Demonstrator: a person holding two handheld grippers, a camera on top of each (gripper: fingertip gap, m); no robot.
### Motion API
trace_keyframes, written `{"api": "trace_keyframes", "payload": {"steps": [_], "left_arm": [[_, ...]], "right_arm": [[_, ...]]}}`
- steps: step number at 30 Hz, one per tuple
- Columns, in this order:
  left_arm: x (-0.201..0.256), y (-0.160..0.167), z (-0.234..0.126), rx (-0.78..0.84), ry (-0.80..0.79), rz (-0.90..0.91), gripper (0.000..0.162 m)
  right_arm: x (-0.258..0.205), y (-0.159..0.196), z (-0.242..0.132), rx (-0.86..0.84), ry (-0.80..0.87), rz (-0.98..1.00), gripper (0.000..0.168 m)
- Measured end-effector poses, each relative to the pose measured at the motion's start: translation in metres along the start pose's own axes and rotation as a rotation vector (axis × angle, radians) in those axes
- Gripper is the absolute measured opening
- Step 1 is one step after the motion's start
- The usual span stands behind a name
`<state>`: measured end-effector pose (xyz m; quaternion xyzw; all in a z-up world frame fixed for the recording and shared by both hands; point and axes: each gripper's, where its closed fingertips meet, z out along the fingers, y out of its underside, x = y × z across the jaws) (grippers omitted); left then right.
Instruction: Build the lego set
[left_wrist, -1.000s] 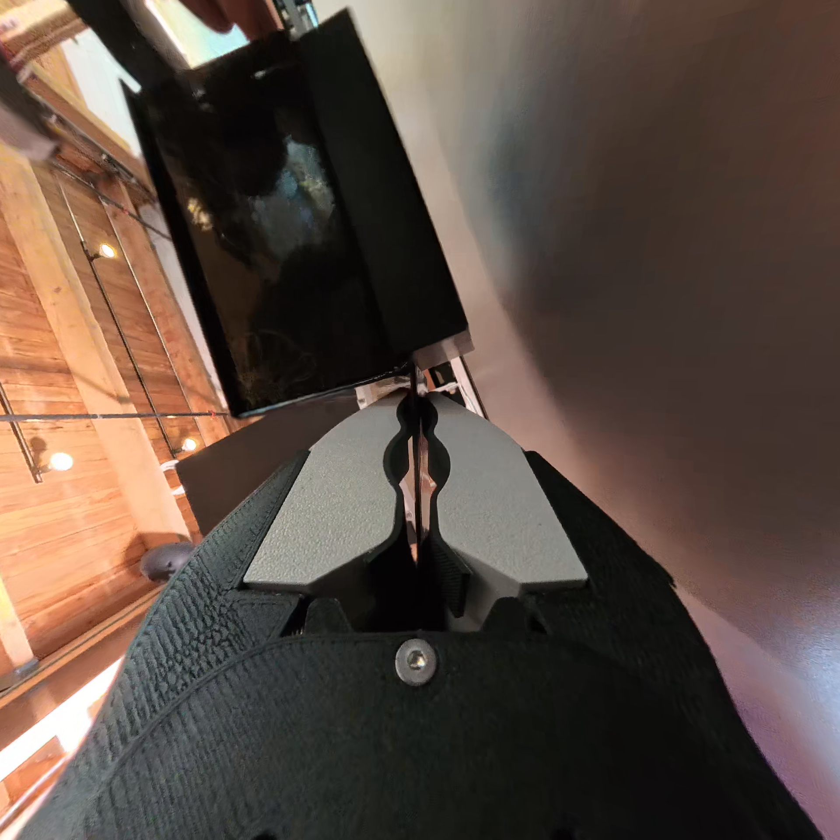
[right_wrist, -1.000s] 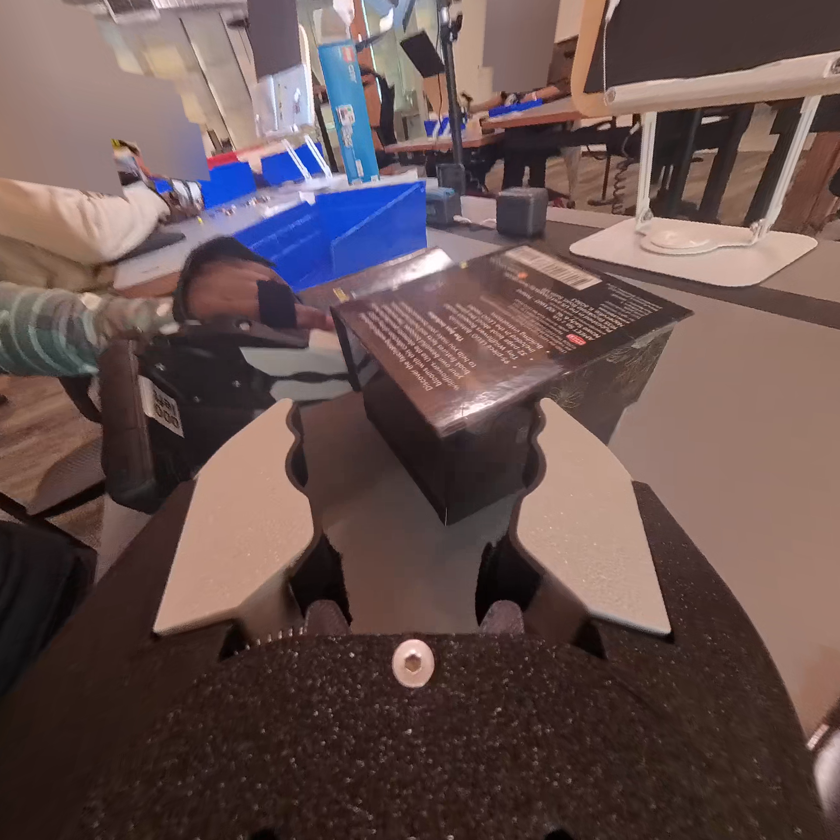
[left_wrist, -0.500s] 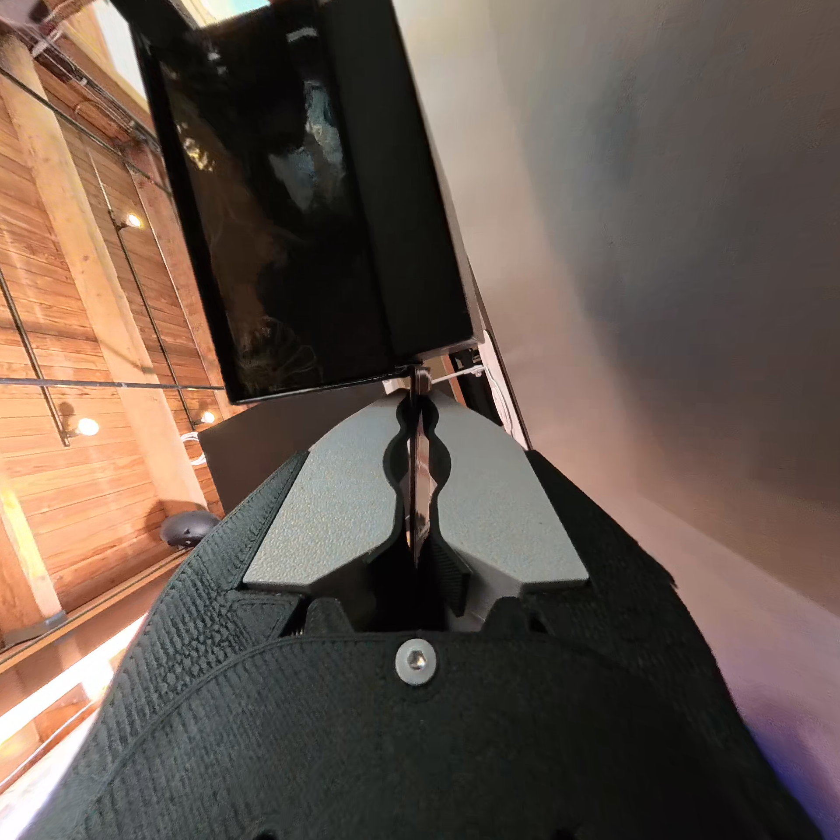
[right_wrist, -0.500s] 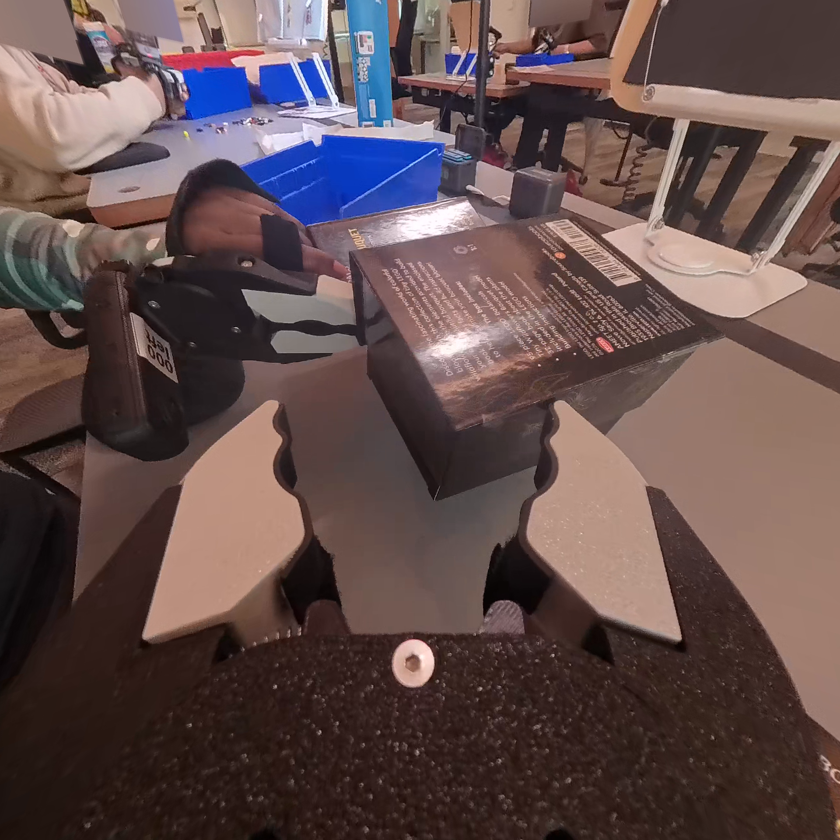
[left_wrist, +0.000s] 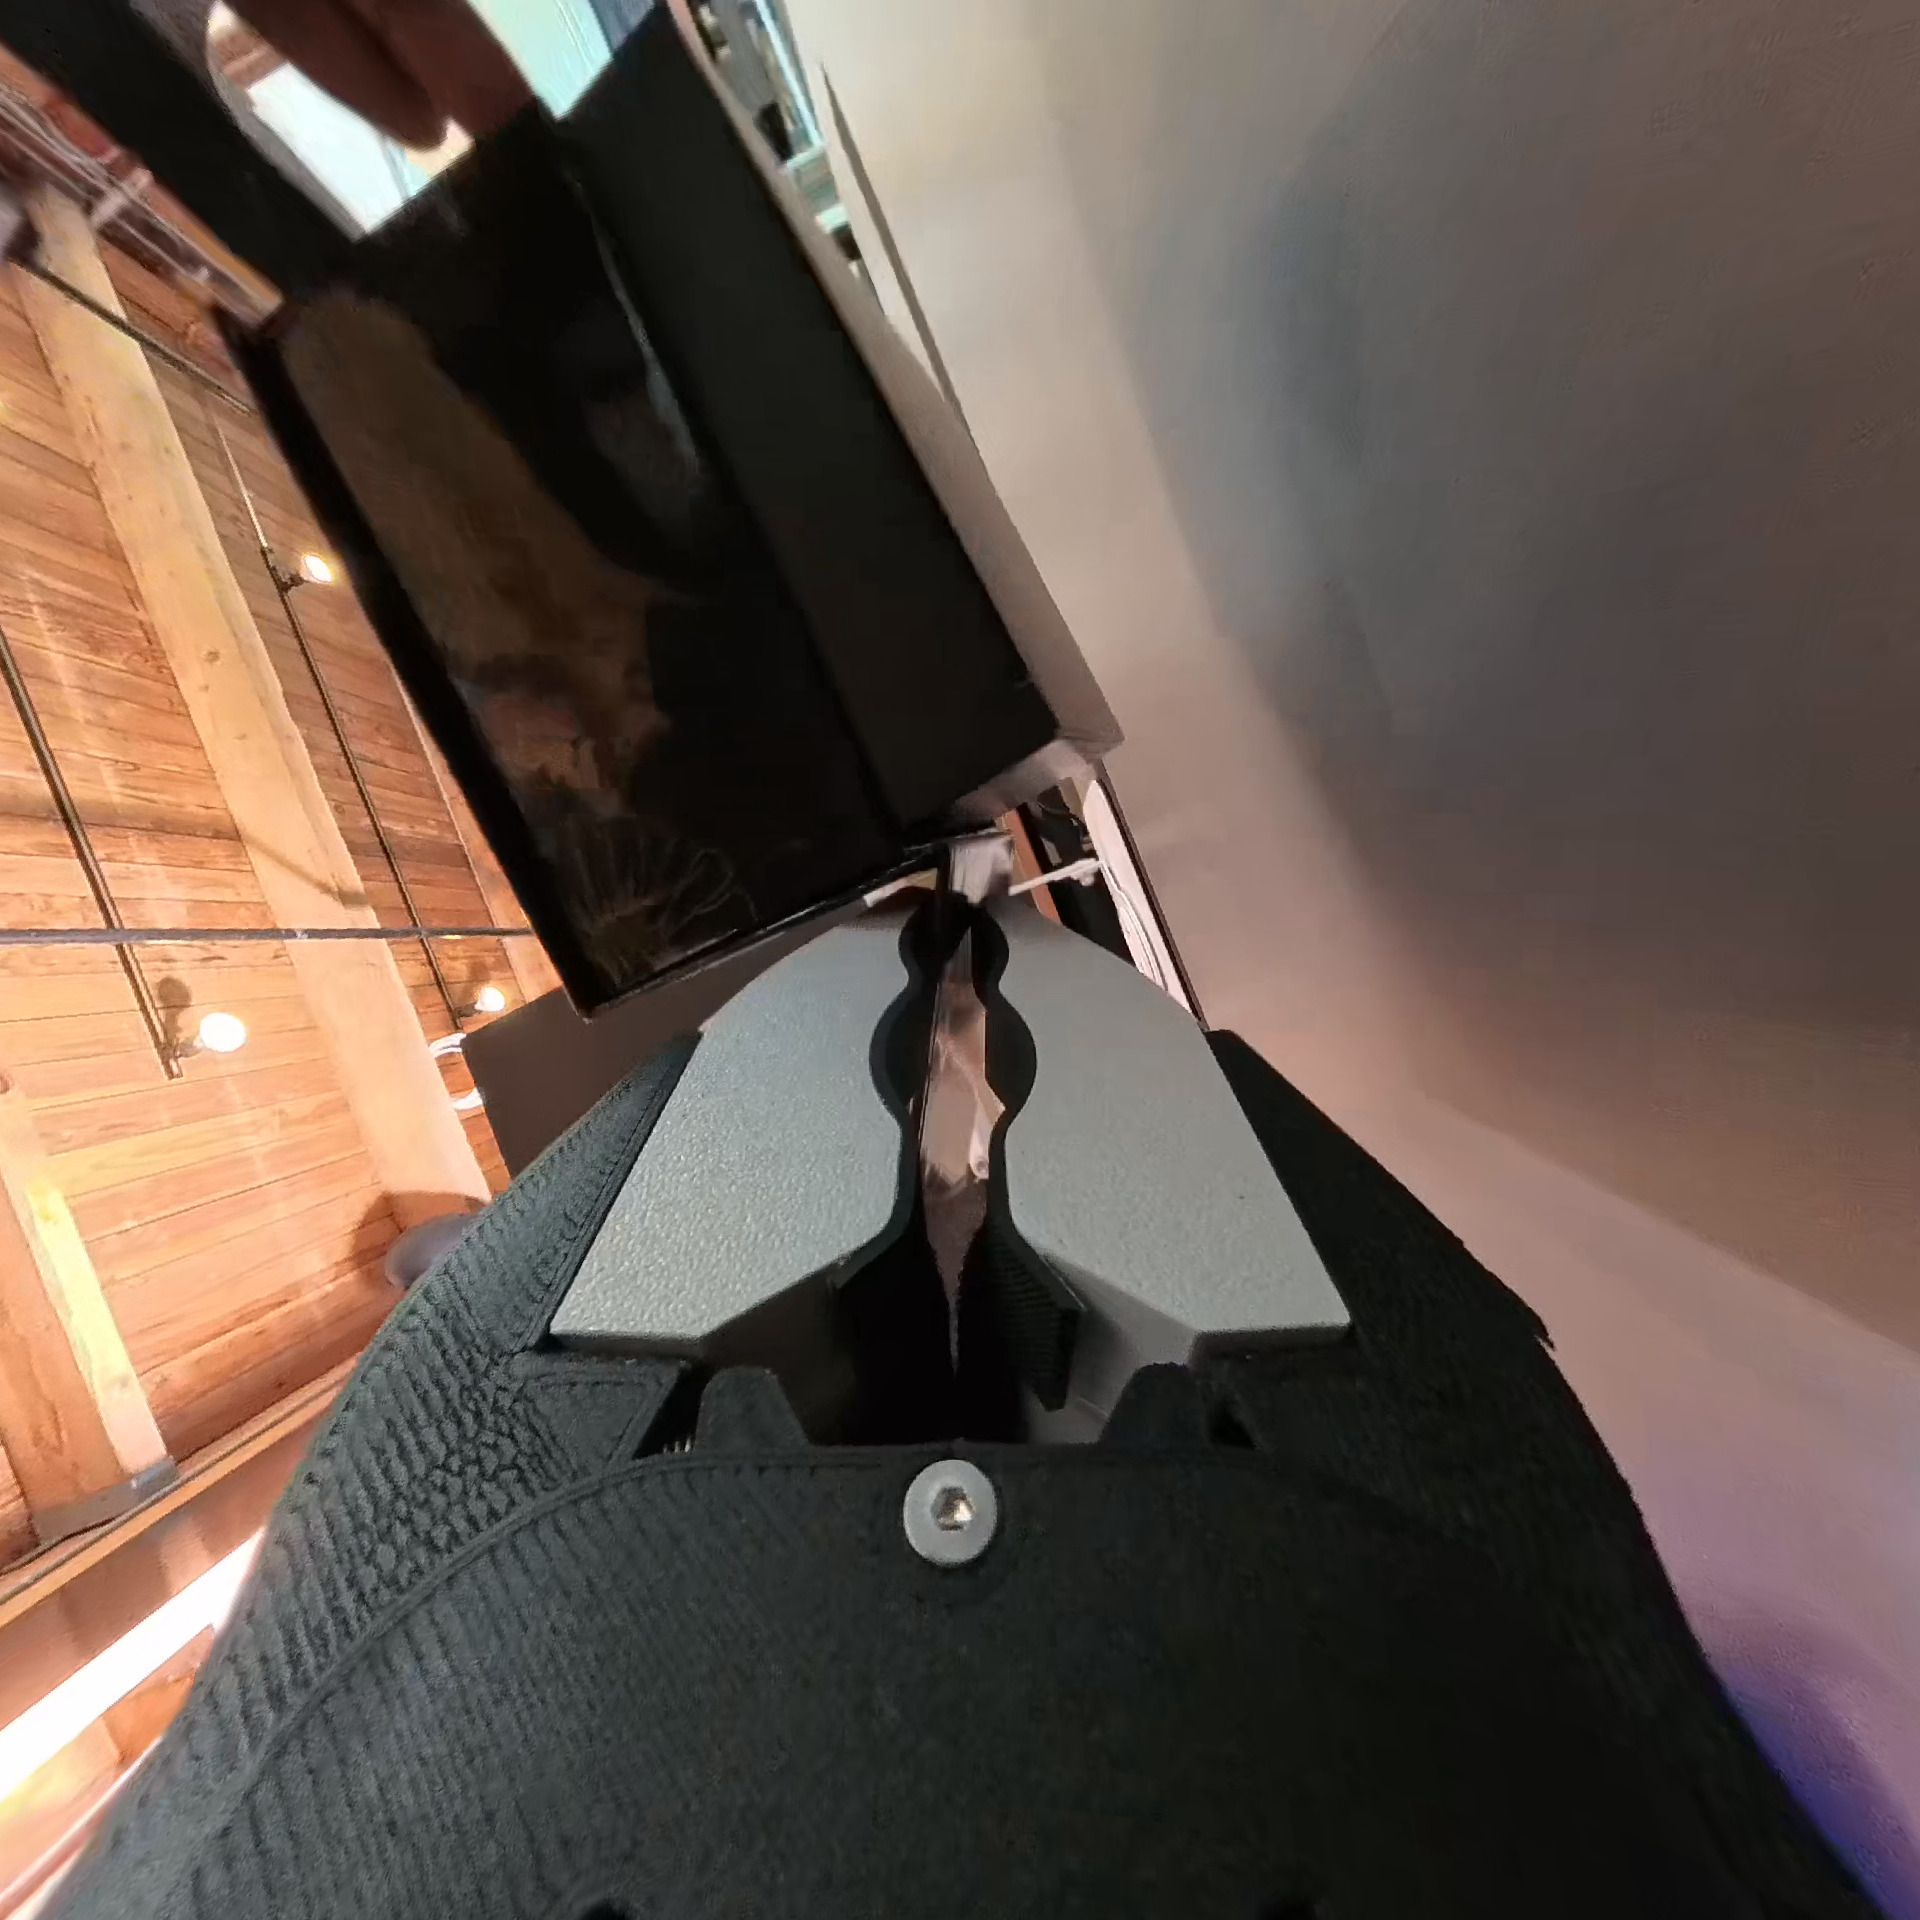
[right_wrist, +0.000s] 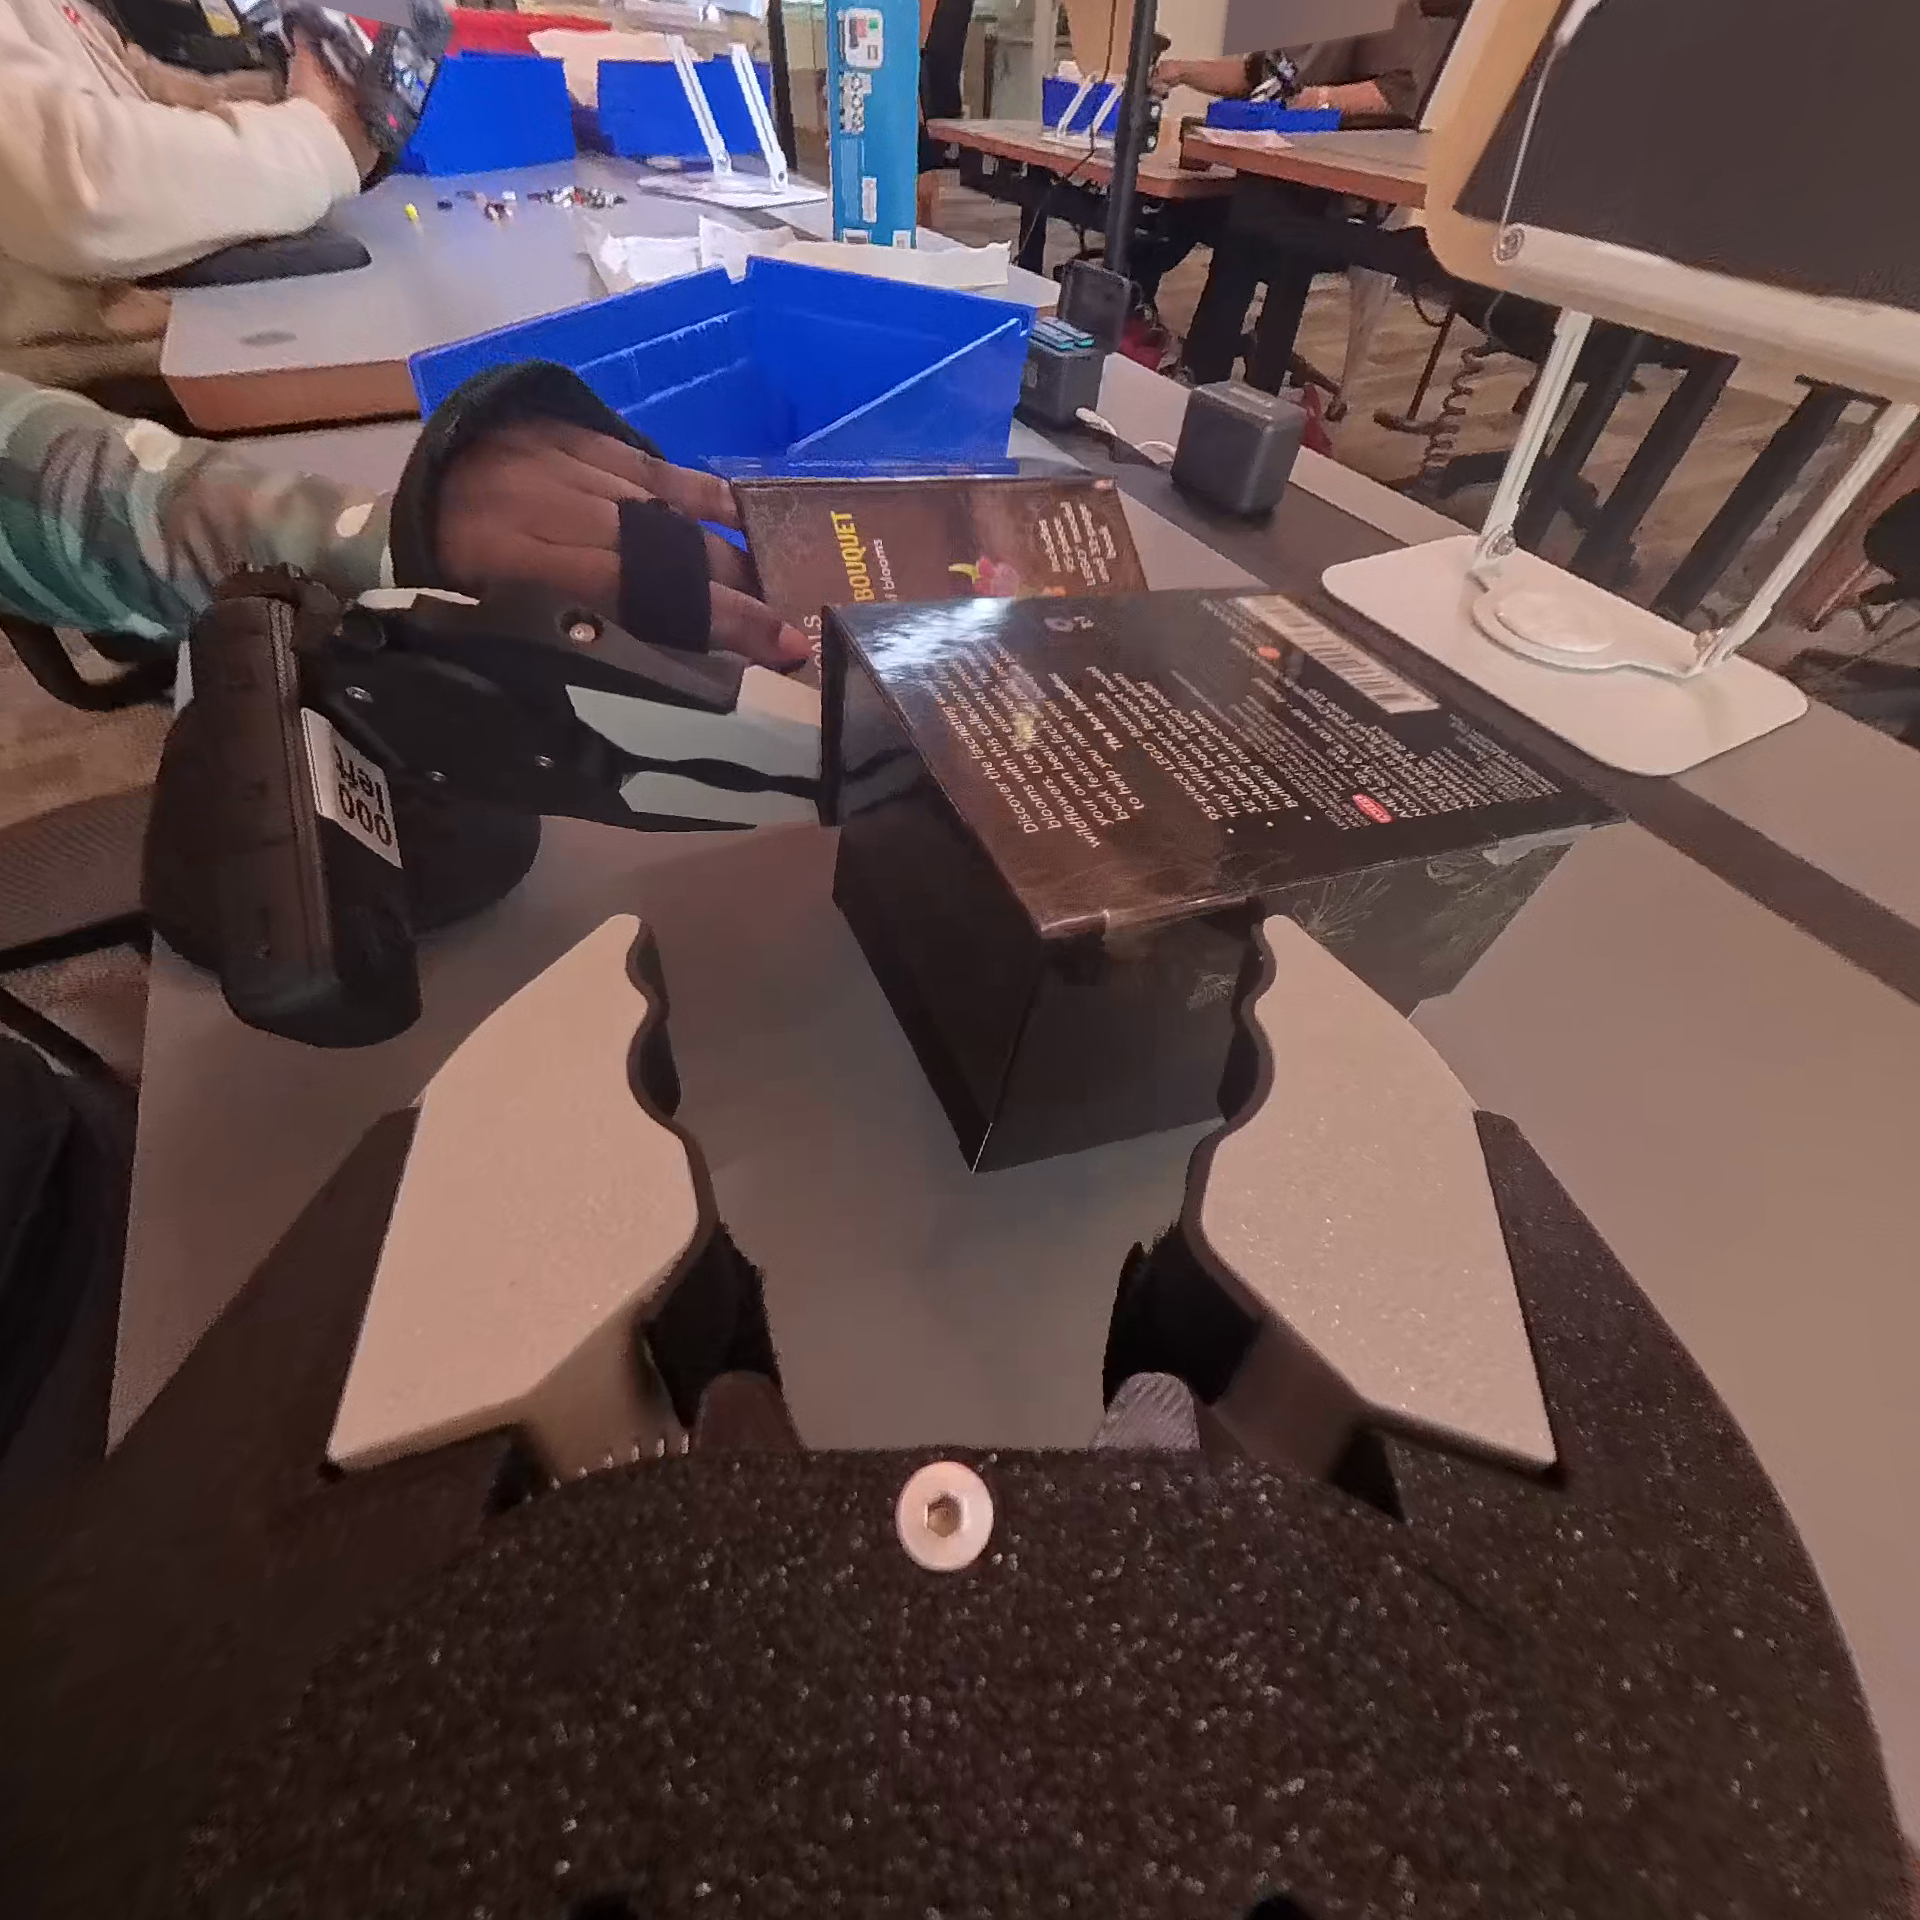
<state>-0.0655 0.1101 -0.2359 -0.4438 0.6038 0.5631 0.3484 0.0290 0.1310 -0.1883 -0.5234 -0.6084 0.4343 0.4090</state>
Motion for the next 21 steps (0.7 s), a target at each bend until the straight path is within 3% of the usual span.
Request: {"api": "trace_keyframes", "payload": {"steps": [8, 12, 15, 18, 21], "left_arm": [[0.007, -0.006, 0.003, 0.011, 0.016, -0.003, 0.005], [0.011, -0.008, 0.004, 0.017, 0.029, -0.001, 0.005], [0.012, -0.009, 0.004, 0.028, 0.041, -0.005, 0.005], [0.008, -0.01, 0.005, 0.038, 0.063, -0.036, 0.005], [0.005, -0.008, 0.004, 0.042, 0.069, -0.026, 0.005]], "right_arm": [[0.0, -0.003, 0.008, -0.116, -0.003, -0.111, 0.111], [0.008, 0.007, 0.009, -0.18, 0.064, -0.184, 0.095], [0.019, 0.021, 0.009, -0.276, 0.189, -0.413, 0.084], [0.028, 0.029, 0.01, -0.386, 0.313, -0.669, 0.091], [0.03, 0.028, 0.005, -0.406, 0.335, -0.758, 0.082]]}}
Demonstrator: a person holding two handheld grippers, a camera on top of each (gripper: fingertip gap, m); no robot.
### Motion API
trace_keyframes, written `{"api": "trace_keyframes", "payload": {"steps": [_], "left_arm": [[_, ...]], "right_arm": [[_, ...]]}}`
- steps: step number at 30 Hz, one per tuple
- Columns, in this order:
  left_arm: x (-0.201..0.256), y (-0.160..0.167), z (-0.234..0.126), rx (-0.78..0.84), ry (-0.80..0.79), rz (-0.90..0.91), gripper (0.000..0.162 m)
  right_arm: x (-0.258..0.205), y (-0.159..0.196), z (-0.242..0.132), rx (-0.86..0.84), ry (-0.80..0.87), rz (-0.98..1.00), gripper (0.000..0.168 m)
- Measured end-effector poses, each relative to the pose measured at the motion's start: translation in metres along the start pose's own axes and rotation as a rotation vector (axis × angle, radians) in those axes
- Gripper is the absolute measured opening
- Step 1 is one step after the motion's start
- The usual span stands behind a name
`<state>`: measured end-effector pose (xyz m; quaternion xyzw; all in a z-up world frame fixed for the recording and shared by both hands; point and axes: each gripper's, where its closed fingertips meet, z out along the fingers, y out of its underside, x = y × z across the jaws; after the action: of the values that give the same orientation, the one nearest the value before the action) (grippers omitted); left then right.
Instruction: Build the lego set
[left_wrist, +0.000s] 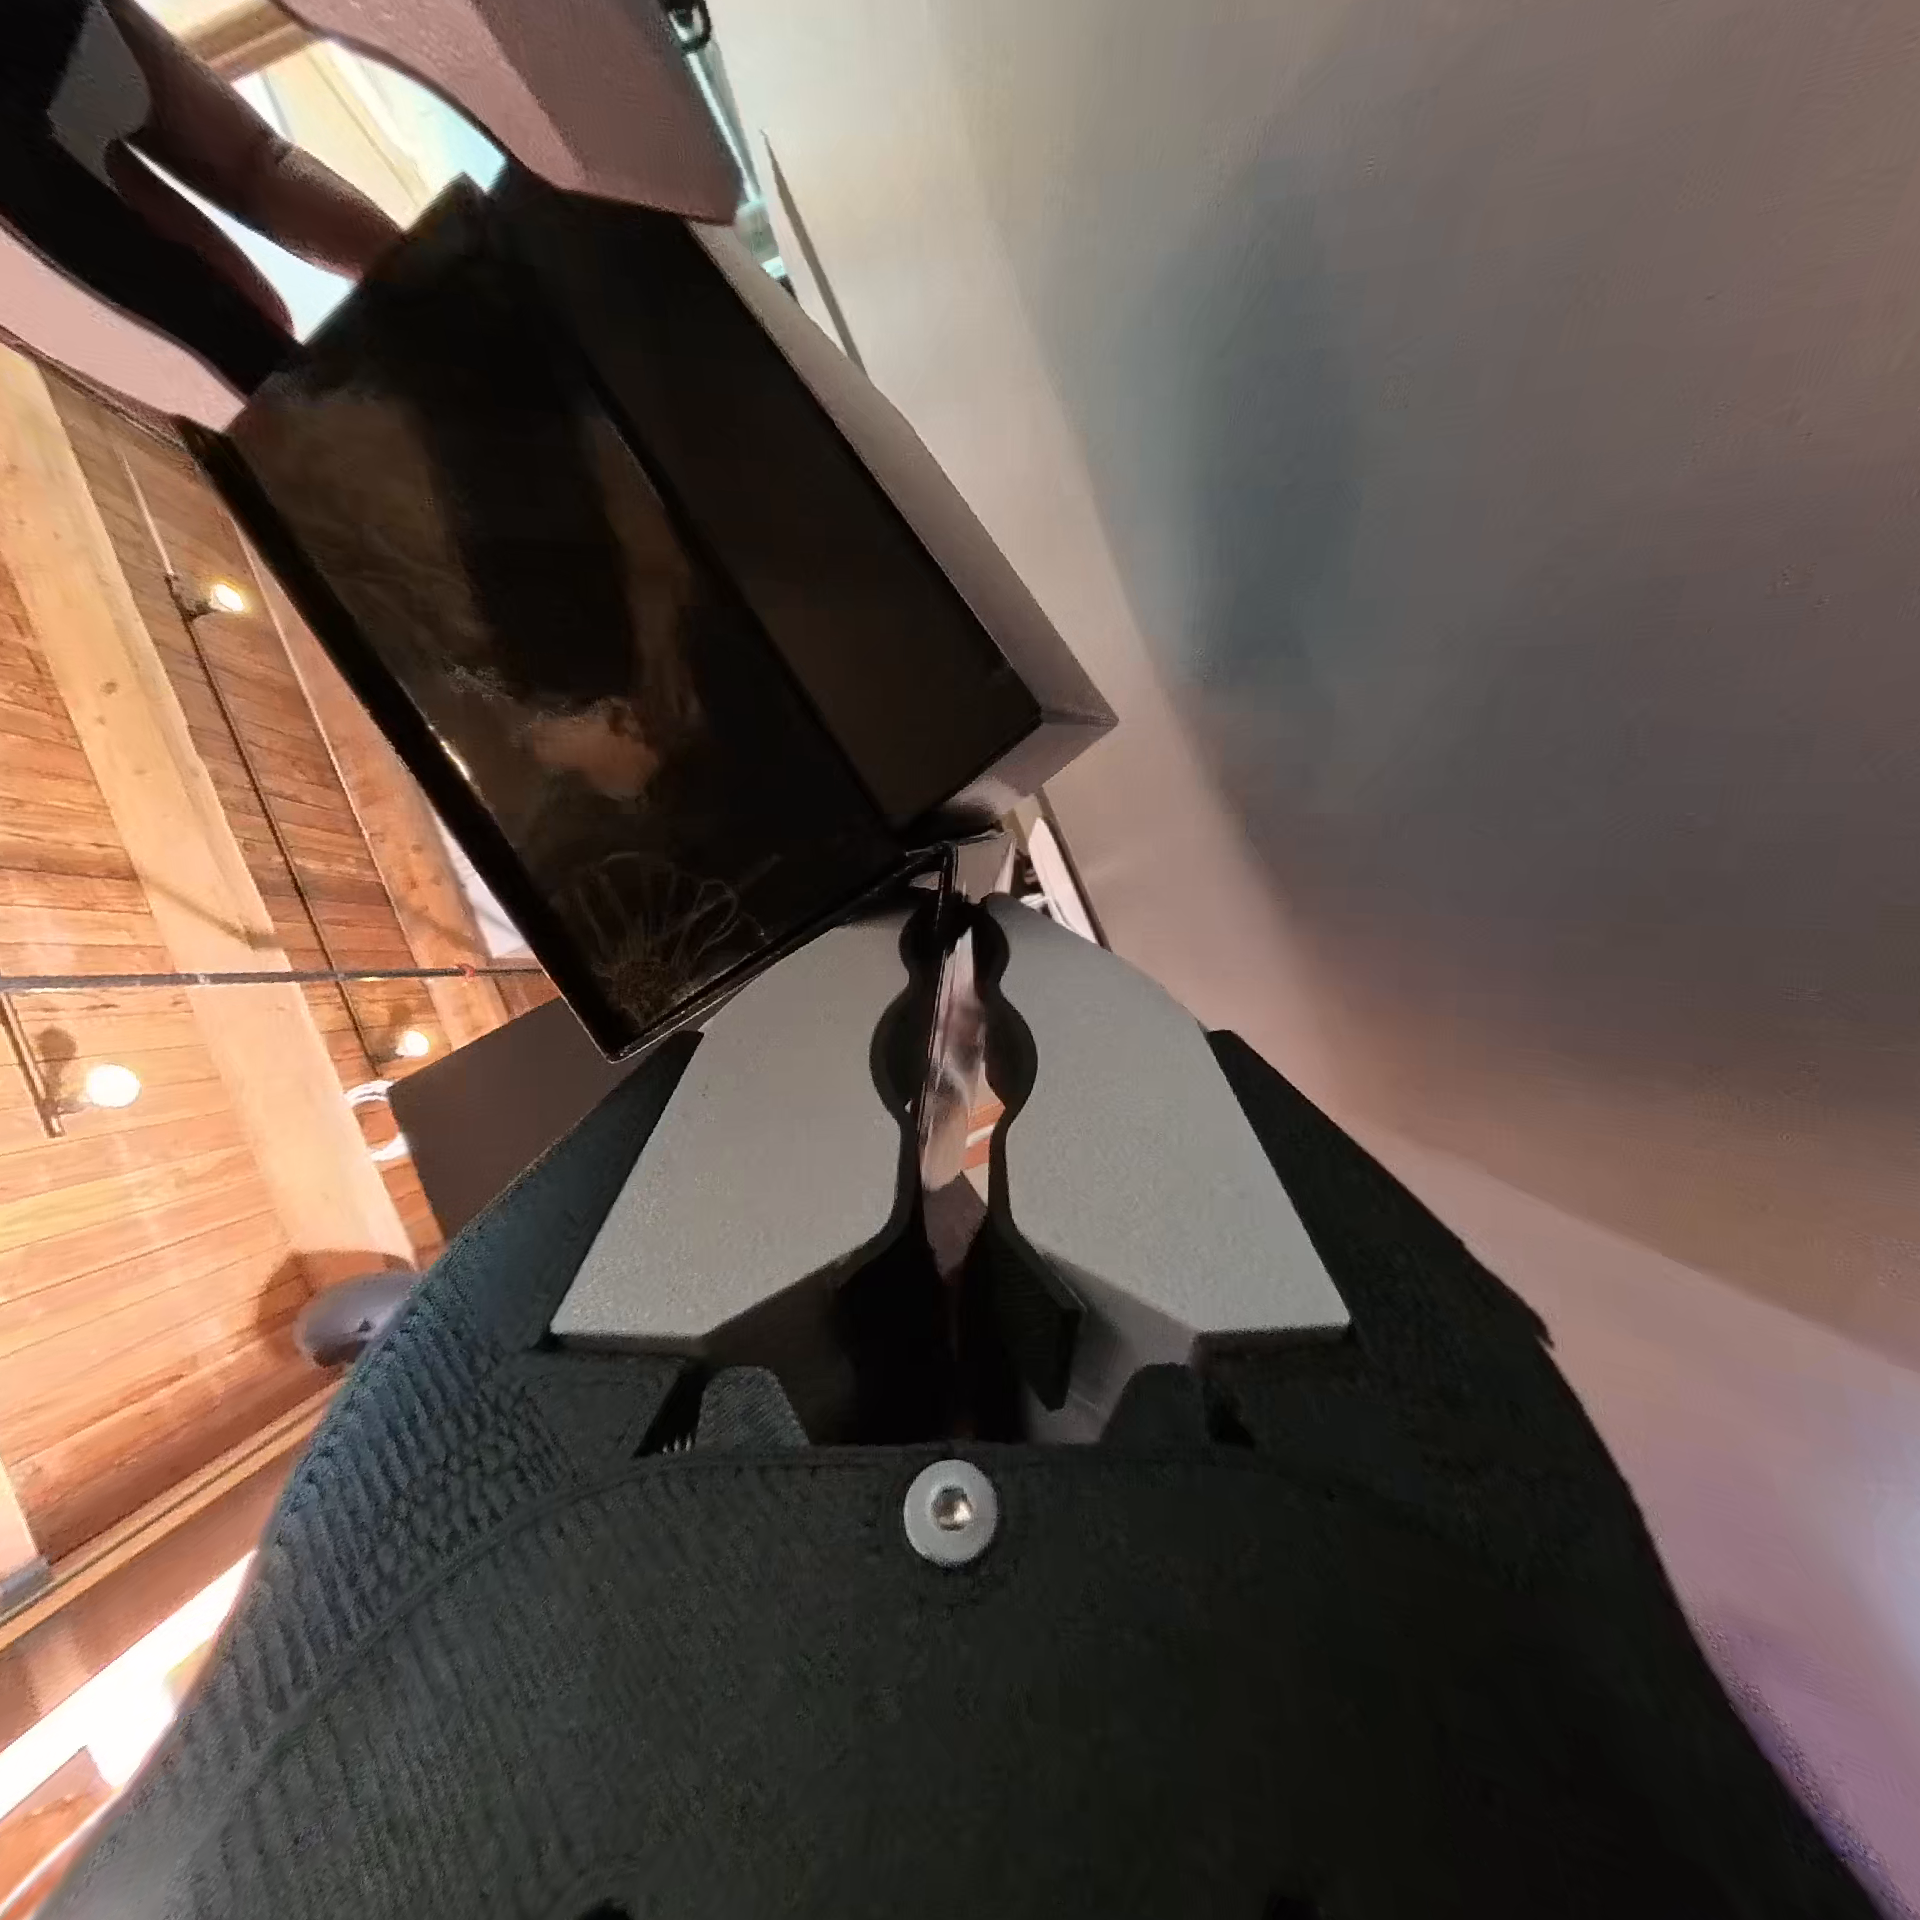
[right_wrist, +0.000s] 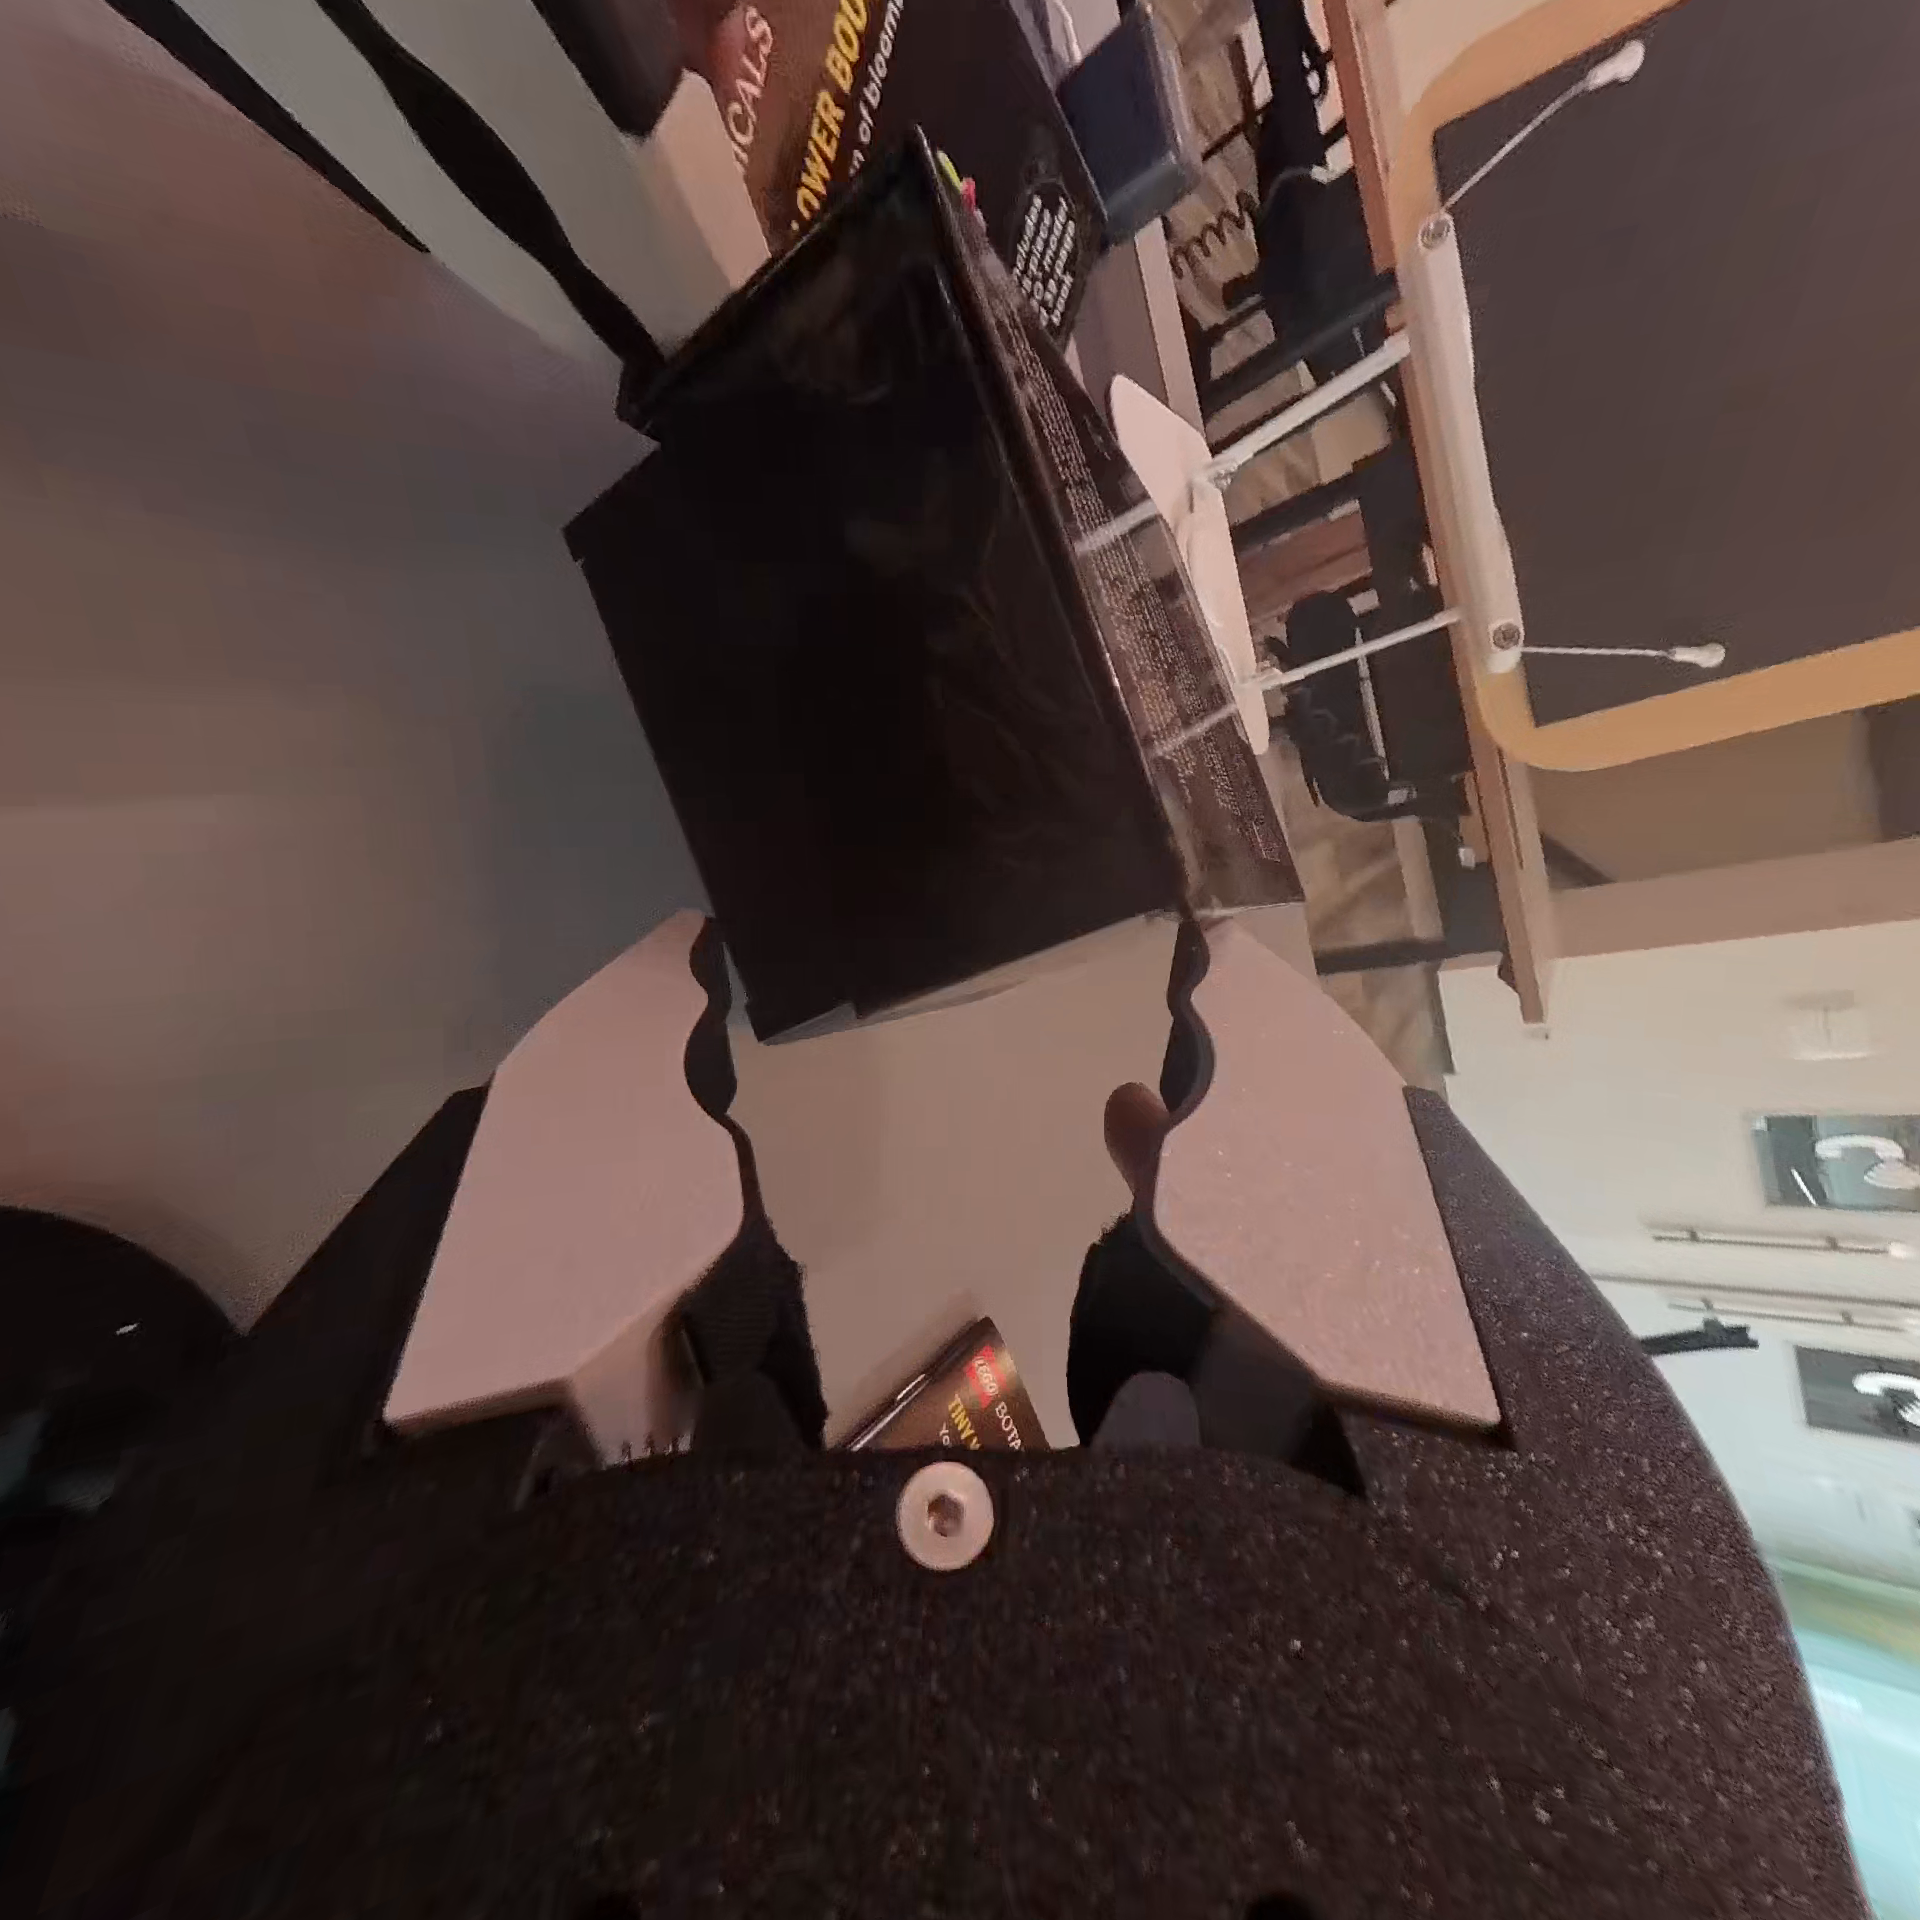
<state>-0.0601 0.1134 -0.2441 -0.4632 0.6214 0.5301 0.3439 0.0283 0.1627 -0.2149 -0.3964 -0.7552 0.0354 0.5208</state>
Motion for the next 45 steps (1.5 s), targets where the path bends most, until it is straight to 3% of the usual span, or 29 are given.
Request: {"api": "trace_keyframes", "payload": {"steps": [7, 11, 14, 21, 26, 32, 36, 39, 41, 45], "left_arm": [[0.001, 0.01, -0.001, -0.005, 0.005, 0.063, 0.004], [-0.005, 0.009, -0.003, -0.002, 0.002, 0.034, 0.004], [-0.012, 0.004, -0.005, 0.015, -0.015, 0.0, 0.005], [-0.022, 0.013, -0.001, -0.018, -0.054, 0.052, 0.005], [-0.038, 0.022, -0.004, -0.032, -0.054, 0.025, 0.004], [-0.06, 0.023, -0.019, 0.04, 0.0, -0.259, 0.003], [-0.069, 0.024, -0.023, 0.144, 0.051, -0.53, 0.002], [-0.072, 0.026, -0.024, 0.217, 0.117, -0.664, 0.003], [-0.071, 0.029, -0.022, 0.249, 0.17, -0.711, 0.003], [-0.073, 0.035, -0.017, 0.299, 0.314, -0.787, 0.003]], "right_arm": [[-0.013, 0.004, -0.009, 0.007, -0.146, 0.024, 0.055], [-0.005, 0.003, -0.008, -0.024, -0.032, -0.084, 0.064], [0.007, -0.01, -0.013, 0.054, 0.036, -0.016, 0.072], [0.008, -0.007, -0.015, 0.058, 0.016, 0.012, 0.07], [0.025, -0.024, -0.023, 0.173, 0.034, 0.14, 0.067], [0.057, -0.061, -0.044, 0.396, 0.064, 0.274, 0.062], [0.075, -0.077, -0.046, 0.431, 0.094, 0.268, 0.061], [0.089, -0.079, -0.038, 0.39, 0.179, 0.187, 0.049], [0.102, -0.078, -0.034, 0.374, 0.267, 0.154, 0.03], [0.122, -0.073, -0.018, 0.309, 0.389, 0.119, 0.015]]}}
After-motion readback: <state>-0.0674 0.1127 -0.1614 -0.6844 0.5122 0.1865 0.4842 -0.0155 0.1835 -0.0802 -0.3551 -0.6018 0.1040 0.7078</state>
